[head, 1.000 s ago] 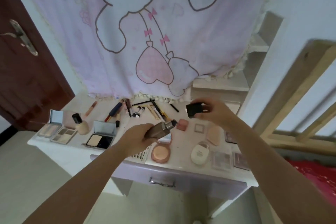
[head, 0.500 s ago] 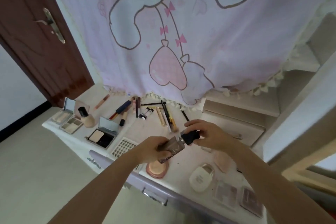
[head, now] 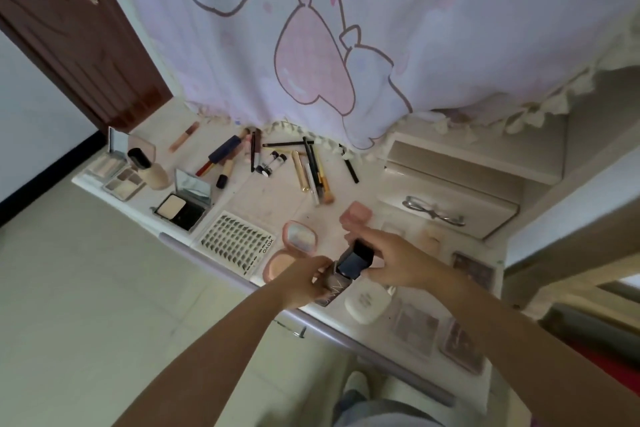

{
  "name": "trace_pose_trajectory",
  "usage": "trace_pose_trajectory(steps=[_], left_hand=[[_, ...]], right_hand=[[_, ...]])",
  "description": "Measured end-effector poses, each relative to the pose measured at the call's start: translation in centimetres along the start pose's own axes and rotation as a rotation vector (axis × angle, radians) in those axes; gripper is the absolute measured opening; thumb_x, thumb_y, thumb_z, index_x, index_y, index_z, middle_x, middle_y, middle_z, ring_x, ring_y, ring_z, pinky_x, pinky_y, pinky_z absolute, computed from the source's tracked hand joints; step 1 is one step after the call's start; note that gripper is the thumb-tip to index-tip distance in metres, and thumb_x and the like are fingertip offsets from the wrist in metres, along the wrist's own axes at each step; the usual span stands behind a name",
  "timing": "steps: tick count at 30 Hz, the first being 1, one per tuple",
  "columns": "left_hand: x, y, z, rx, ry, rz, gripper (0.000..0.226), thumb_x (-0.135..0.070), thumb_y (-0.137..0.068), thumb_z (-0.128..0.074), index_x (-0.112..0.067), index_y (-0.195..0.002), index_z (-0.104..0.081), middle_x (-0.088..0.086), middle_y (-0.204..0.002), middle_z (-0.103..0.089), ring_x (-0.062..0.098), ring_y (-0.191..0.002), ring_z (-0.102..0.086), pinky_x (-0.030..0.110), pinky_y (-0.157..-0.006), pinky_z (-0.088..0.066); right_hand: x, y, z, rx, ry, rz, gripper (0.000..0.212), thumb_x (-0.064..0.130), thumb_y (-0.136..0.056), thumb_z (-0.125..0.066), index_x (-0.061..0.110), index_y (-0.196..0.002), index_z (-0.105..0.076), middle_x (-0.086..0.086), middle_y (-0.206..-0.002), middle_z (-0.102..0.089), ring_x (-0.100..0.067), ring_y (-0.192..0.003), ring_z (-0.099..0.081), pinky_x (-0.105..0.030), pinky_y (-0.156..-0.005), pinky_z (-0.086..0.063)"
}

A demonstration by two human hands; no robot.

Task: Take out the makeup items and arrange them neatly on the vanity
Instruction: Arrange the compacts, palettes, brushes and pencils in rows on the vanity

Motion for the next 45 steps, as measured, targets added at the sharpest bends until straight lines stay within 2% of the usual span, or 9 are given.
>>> trace_pose_trajectory(steps=[4, 10, 15, 20, 25, 31, 36, 40, 45], left_hand=[[0.5, -1.0, -0.4, -0.075, 0.016, 0.008, 0.032, 0.001, -0.081, -0.061, -0.005, -0.111, -0.056, 0.001, -0.097, -0.058, 0.013, -0.091, -0.053, 0.011, -0.066, -0.04], [1.7, -1.6, 0.0, -0.079, 0.114, 0.081, 0.032, -0.001, -0.084, -0.06, -0.008, -0.114, -0.05, -0.007, -0.085, -0.053, 0.008, -0.086, -0.052, 0.003, -0.063, -0.041], [2.2, -1.7, 0.4, -0.099, 0.022, 0.109, 0.02, -0.006, -0.086, -0.058, -0.014, -0.099, -0.047, -0.001, -0.084, -0.053, 0.015, -0.087, -0.052, 0.011, -0.069, -0.041], [1.9, -1.2, 1.2, -0.201, 0.037, 0.111, 0.034, -0.004, -0.086, -0.058, -0.006, -0.119, -0.052, -0.018, -0.074, -0.04, 0.003, -0.075, -0.05, 0.003, -0.061, -0.034], [3.3, 2.7, 0.2, -0.511, 0.105, 0.214, 0.019, -0.004, -0.085, -0.056, -0.011, -0.102, -0.053, -0.013, -0.074, -0.046, 0.013, -0.075, -0.052, 0.007, -0.061, -0.037], [-0.5, 4.6, -5.0, -0.33, -0.08, -0.169, 0.066, -0.033, -0.081, -0.067, -0.013, -0.136, -0.037, 0.005, -0.134, -0.043, 0.016, -0.117, -0.048, 0.014, -0.093, -0.037], [-5.6, 3.9, -3.5, -0.429, -0.01, -0.453, 0.04, -0.037, -0.084, -0.051, -0.015, -0.118, -0.044, 0.014, -0.103, -0.063, 0.01, -0.09, -0.056, 0.002, -0.08, -0.039], [-8.6, 3.7, -1.3, -0.581, -0.071, -0.521, 0.032, -0.039, -0.088, -0.046, -0.017, -0.111, -0.043, 0.011, -0.092, -0.066, 0.011, -0.083, -0.053, 0.012, -0.073, -0.04], [-12.7, 3.4, 1.9, -0.715, -0.395, -0.65, 0.033, -0.04, -0.086, -0.043, -0.014, -0.106, -0.047, 0.005, -0.082, -0.068, 0.019, -0.062, -0.065, 0.019, -0.051, -0.044]], right_hand=[[-3.2, 1.1, 1.5, -0.14, -0.147, -0.134, 0.059, 0.0, -0.082, -0.061, 0.025, -0.131, -0.04, 0.005, -0.121, -0.05, -0.01, -0.12, -0.047, -0.023, -0.104, -0.035], [-6.2, 1.9, 0.1, -0.062, 0.379, -0.142, 0.055, 0.039, -0.072, -0.048, 0.001, -0.108, -0.064, -0.016, -0.11, -0.065, -0.032, -0.106, -0.057, -0.029, -0.091, -0.042], [-8.1, 1.0, -3.0, 0.232, 0.744, -0.119, 0.07, 0.022, -0.078, -0.058, 0.024, -0.141, -0.026, 0.005, -0.144, -0.031, -0.023, -0.133, -0.022, -0.036, -0.103, -0.028], [-7.4, -0.1, -4.0, 0.265, 0.857, -0.008, 0.067, 0.015, -0.077, -0.057, 0.023, -0.138, -0.031, 0.001, -0.138, -0.037, -0.023, -0.129, -0.028, -0.036, -0.1, -0.029], [-7.9, 0.3, -3.5, 0.252, 0.505, -0.05, 0.071, 0.022, -0.068, -0.07, 0.017, -0.132, -0.043, -0.004, -0.125, -0.046, -0.018, -0.115, -0.046, -0.027, -0.096, -0.04], [-6.1, 2.2, -0.9, 0.123, 0.182, -0.175, 0.07, 0.035, -0.058, -0.076, 0.01, -0.12, -0.056, 0.002, -0.1, -0.054, -0.009, -0.093, -0.054, -0.006, -0.071, -0.042], [-3.4, 4.4, 1.4, 0.088, -0.156, -0.289, 0.02, 0.022, -0.085, -0.061, 0.009, -0.1, -0.063, 0.001, -0.071, -0.06, -0.01, -0.05, -0.053, -0.018, -0.045, -0.041], [-3.5, 5.7, 4.5, -0.172, -0.211, -0.477, 0.052, 0.048, -0.095, -0.031, 0.011, -0.072, -0.058, -0.001, -0.042, -0.048, -0.011, -0.03, -0.035, -0.016, -0.033, -0.025], [-2.3, 5.8, 6.9, -0.331, -0.508, -0.54, 0.038, 0.032, -0.095, -0.038, 0.015, -0.062, -0.042, 0.0, -0.042, -0.038, -0.006, -0.025, -0.025, -0.01, -0.032, -0.016]])
Point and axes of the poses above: each hand's wrist, its own y-axis away from the middle knuckle, its own z-axis out of the back of the hand, x = y × z, the point moved 7 cm from there along -y, towards the middle knuckle
